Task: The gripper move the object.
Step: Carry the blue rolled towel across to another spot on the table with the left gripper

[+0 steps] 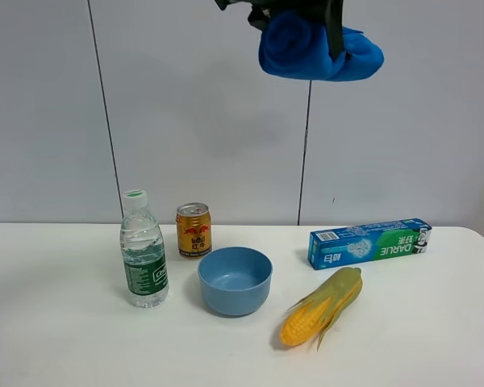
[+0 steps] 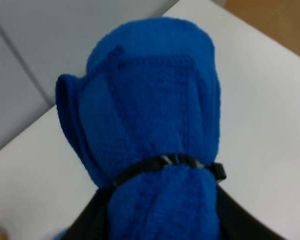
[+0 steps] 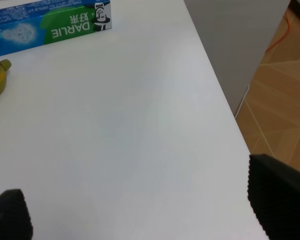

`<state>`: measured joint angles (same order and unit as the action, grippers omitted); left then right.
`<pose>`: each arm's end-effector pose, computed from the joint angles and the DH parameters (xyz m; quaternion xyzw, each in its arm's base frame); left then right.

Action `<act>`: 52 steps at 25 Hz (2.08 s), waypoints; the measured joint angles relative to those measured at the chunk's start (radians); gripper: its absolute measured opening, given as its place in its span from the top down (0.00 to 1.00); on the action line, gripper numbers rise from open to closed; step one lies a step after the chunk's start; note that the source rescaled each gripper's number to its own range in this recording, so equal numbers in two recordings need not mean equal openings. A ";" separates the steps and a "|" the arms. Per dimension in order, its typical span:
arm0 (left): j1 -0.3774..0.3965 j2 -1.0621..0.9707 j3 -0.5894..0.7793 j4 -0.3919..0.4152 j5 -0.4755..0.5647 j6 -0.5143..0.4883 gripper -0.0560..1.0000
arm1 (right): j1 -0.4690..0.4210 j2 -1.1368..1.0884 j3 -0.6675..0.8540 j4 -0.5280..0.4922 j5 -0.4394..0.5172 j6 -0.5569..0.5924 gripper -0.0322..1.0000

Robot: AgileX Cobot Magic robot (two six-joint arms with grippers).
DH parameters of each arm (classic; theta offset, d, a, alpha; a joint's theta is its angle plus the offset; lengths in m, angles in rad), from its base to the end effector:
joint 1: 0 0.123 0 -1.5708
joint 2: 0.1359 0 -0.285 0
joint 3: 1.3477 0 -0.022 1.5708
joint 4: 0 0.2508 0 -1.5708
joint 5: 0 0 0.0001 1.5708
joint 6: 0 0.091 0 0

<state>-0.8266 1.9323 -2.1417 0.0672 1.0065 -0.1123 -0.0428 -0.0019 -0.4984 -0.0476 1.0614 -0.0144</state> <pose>0.3007 -0.3189 0.4086 0.3217 0.8494 -0.1590 0.3870 -0.0052 -0.0036 0.2769 0.0130 0.8530 -0.0387 0.5203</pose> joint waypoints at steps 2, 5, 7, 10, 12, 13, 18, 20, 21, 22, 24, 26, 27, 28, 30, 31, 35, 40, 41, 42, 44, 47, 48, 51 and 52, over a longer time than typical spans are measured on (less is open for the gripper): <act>0.000 -0.021 0.000 0.044 0.052 -0.020 0.95 | 0.000 0.000 0.000 0.000 0.000 0.000 0.00; 0.000 -0.054 0.000 0.068 0.112 -0.027 0.95 | 0.000 0.000 0.000 0.000 0.000 0.000 0.00; -0.003 -0.076 0.000 0.063 0.153 -0.028 0.95 | 0.000 0.000 0.000 0.000 0.000 0.000 0.00; -0.026 -0.096 0.000 0.050 0.207 -0.024 0.95 | 0.000 0.000 0.000 0.000 0.000 0.000 0.00; -0.050 -0.105 0.011 0.009 0.208 0.007 0.95 | 0.000 0.000 0.000 0.000 0.000 0.000 0.00; -0.064 -0.111 0.027 -0.020 0.208 0.035 0.95 | 0.000 0.000 0.000 0.000 0.000 0.000 0.00; -0.117 -0.143 0.152 -0.157 0.208 0.264 0.95 | 0.000 0.000 0.000 0.000 0.000 0.000 0.00; -0.125 -0.162 0.219 -0.189 0.207 0.414 0.95 | 0.000 0.000 0.000 0.000 0.000 0.000 0.00; -0.126 -0.174 0.260 -0.193 0.206 0.474 0.95 | 0.000 0.000 0.000 0.000 0.000 0.000 0.00; -0.126 -0.184 0.303 -0.195 0.206 0.541 0.95 | 0.000 0.000 0.000 0.000 0.000 0.000 0.00; -0.124 -0.214 0.390 -0.191 0.205 0.657 0.95 | 0.000 0.000 0.000 0.000 0.000 0.000 0.00; -0.110 -0.241 0.480 -0.185 0.204 0.737 0.95 | 0.000 0.000 0.000 0.000 0.000 0.000 0.00; -0.102 -0.254 0.526 -0.182 0.198 0.772 0.95 | 0.000 0.000 0.000 0.000 0.000 0.000 0.00; -0.092 -0.266 0.573 -0.179 0.178 0.800 0.95 | 0.000 0.000 0.000 0.000 0.000 0.000 0.00; -0.062 -0.285 0.655 -0.178 0.116 0.845 0.95 | 0.000 0.000 0.000 0.000 0.000 0.000 0.00; -0.050 -0.291 0.696 -0.176 0.074 0.862 0.95 | 0.000 0.000 0.000 0.000 0.000 0.000 0.00; 0.004 -0.295 0.820 -0.171 -0.089 0.912 0.95 | 0.000 0.000 0.000 0.000 0.000 0.000 0.00; 0.049 -0.295 0.956 -0.168 -0.262 1.001 0.95 | 0.000 0.000 0.000 0.000 0.000 0.000 0.00; 0.057 -0.295 0.983 -0.168 -0.306 1.024 0.95 | 0.000 0.000 0.000 0.000 0.000 0.000 0.00; 0.063 -0.295 1.015 -0.168 -0.350 1.048 0.95 | 0.000 0.000 0.000 0.000 0.000 0.000 0.00; 0.078 -0.295 1.071 -0.168 -0.422 1.092 0.95 | 0.000 0.000 0.000 0.000 0.000 0.000 0.00; 0.095 -0.296 1.144 -0.161 -0.487 1.153 0.95 | 0.000 0.000 0.000 0.000 0.000 0.000 0.00; 0.100 -0.296 1.159 -0.160 -0.494 1.164 0.95 | 0.000 0.000 0.000 0.000 0.000 0.000 0.00; 0.111 -0.296 1.198 -0.145 -0.508 1.178 0.95 | 0.000 0.000 0.000 0.000 0.000 0.000 0.00; 0.117 -0.296 1.204 -0.139 -0.510 1.178 0.95 | 0.000 0.000 0.000 0.000 0.000 0.000 0.00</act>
<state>-0.7098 1.6367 -0.9373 -0.0717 0.4962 1.0658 -0.0428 -0.0019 -0.4984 -0.0476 1.0614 -0.0144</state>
